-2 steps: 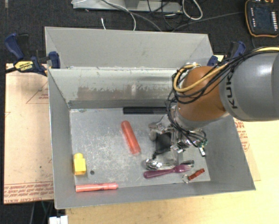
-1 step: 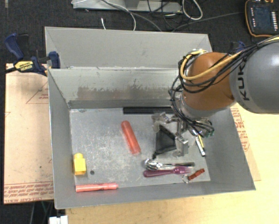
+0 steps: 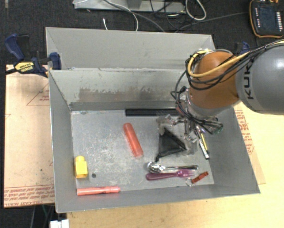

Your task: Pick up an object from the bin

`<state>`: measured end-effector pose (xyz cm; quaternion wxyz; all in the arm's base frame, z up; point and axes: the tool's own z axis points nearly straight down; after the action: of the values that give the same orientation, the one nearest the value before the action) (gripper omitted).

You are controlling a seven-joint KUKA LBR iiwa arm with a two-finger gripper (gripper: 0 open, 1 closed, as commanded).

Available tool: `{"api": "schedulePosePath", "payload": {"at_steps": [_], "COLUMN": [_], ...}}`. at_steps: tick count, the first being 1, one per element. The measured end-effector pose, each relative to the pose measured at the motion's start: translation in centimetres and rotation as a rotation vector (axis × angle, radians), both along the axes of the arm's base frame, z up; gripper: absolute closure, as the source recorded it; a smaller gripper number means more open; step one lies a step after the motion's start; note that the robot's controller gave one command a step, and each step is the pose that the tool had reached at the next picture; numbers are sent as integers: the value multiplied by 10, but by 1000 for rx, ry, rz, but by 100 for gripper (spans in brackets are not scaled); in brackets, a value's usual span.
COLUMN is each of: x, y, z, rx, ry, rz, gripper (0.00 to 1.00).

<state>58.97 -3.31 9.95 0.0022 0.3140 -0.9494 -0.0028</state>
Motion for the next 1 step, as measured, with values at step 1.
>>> {"api": "schedulePosePath", "payload": {"at_steps": [1], "x": [-12], "y": [3], "z": [-30], "rx": [0], "ry": [-16], "rz": [164], "gripper": [0]}}
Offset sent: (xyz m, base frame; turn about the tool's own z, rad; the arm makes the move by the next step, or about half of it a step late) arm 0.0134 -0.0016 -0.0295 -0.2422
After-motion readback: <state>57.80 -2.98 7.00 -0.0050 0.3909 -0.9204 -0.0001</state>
